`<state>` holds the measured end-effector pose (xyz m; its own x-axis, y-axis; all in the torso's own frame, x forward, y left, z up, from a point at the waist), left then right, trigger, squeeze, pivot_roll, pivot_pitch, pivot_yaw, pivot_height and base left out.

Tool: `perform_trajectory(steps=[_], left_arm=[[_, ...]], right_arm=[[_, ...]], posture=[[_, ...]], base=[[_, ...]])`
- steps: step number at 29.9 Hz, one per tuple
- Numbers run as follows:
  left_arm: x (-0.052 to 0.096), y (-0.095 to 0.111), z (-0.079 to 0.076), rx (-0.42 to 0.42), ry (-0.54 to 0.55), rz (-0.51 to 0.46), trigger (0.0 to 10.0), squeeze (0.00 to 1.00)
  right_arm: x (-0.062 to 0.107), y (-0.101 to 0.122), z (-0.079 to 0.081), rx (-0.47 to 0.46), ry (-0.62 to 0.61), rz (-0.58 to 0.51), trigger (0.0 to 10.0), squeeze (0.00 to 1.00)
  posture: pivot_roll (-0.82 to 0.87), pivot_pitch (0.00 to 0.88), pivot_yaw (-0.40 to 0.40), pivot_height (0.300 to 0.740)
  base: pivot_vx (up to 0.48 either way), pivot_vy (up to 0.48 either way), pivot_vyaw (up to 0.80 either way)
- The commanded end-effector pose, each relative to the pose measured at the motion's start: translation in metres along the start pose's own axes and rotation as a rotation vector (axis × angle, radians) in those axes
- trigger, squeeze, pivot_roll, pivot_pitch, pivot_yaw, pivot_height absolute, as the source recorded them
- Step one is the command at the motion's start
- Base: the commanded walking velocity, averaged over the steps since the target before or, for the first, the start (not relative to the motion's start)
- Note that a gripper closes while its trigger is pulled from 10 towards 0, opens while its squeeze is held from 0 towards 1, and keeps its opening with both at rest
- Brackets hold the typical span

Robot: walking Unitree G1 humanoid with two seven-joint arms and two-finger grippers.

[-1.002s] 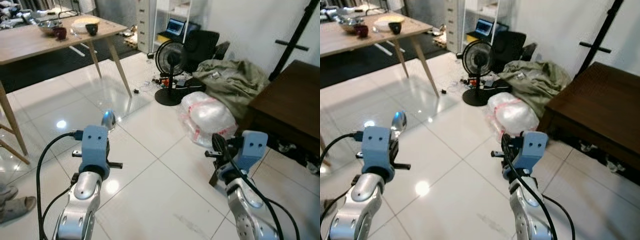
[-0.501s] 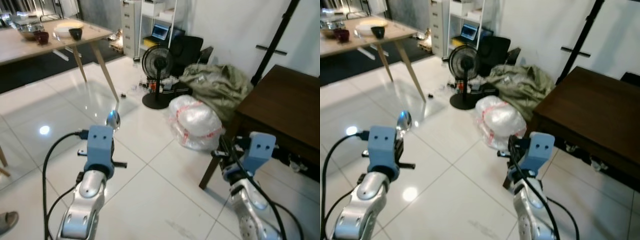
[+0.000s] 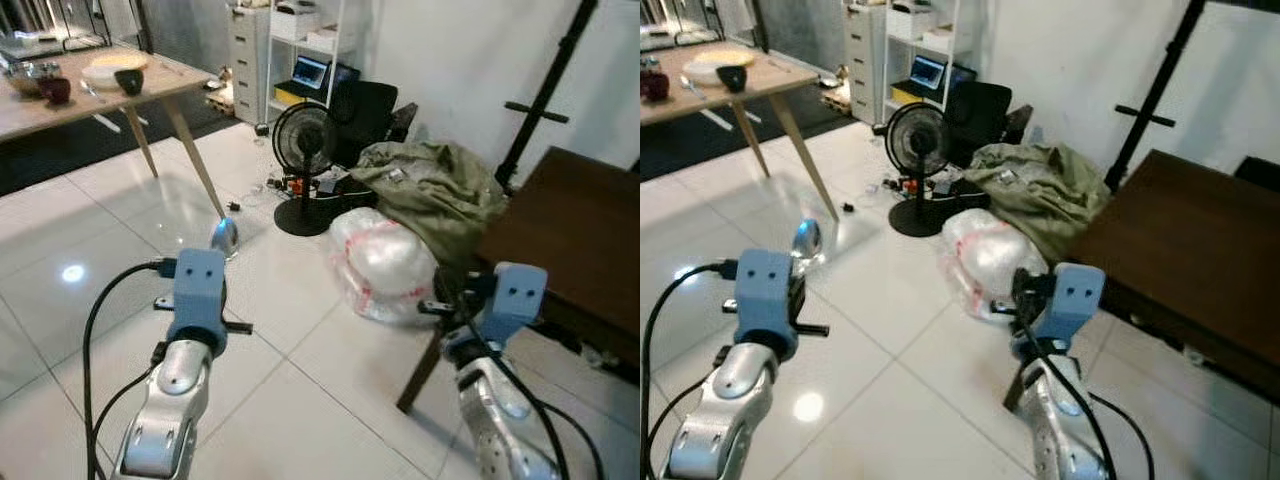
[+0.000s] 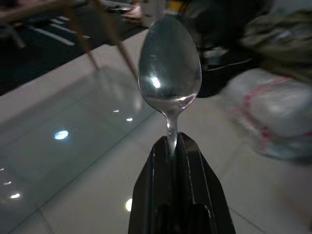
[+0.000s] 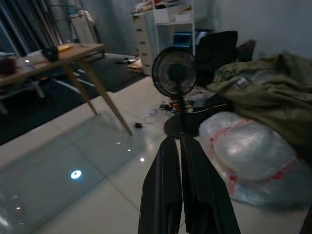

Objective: Setting the table

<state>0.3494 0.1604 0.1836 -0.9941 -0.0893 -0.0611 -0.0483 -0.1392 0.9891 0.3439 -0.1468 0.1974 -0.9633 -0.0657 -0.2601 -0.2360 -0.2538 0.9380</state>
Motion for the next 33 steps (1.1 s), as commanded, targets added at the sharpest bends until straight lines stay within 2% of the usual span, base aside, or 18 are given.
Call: perform_trajectory(steps=[1, 11, 19, 25, 33], left_arm=[[0.001, -0.002, -0.007, 0.001, -0.018, 0.005, 10.0, 0.00], [0.001, -0.002, -0.007, -0.003, -0.019, 0.000, 10.0, 0.00], [0.001, -0.001, -0.010, -0.001, -0.040, -0.010, 10.0, 0.00], [0.001, 0.000, -0.010, -0.001, -0.043, -0.014, 10.0, 0.00], [0.001, 0.000, -0.010, -0.001, -0.042, -0.014, 10.0, 0.00]], right_arm=[[0.003, -0.001, -0.011, 0.006, -0.032, 0.004, 10.0, 0.00], [0.001, 0.002, -0.010, -0.038, -0.033, -0.010, 10.0, 0.00], [0.000, 0.001, -0.022, 0.000, -0.099, -0.004, 10.0, 0.00], [-0.001, 0.001, -0.022, 0.008, -0.091, -0.001, 10.0, 0.00], [-0.001, 0.000, -0.020, 0.002, -0.081, -0.004, 10.0, 0.00]], posture=[[0.07, 0.072, 0.034, 0.740], [0.08, 0.062, 0.037, 0.740], [0.07, 0.056, 0.039, 0.740], [0.07, 0.056, 0.039, 0.740], [0.08, 0.053, 0.039, 0.740]], base=[[0.472, 0.000, 0.00], [0.472, 0.000, 0.00], [0.472, 0.000, 0.00], [0.472, 0.000, 0.00], [0.472, 0.000, 0.68]])
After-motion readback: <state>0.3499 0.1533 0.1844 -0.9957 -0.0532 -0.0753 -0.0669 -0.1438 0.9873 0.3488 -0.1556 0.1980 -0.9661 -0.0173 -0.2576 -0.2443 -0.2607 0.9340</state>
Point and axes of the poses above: a point about 5 cm out from each wrist's last joint towards the gripper, its own x axis pointing back from the gripper into the wrist, its own y axis along the axis of the wrist's last joint, z = x × y, the point moved 4 cm from there along -x, pointing out of the wrist towards the gripper, and after that the axes turned 2 degrees about -x, right-handed, at the moved point
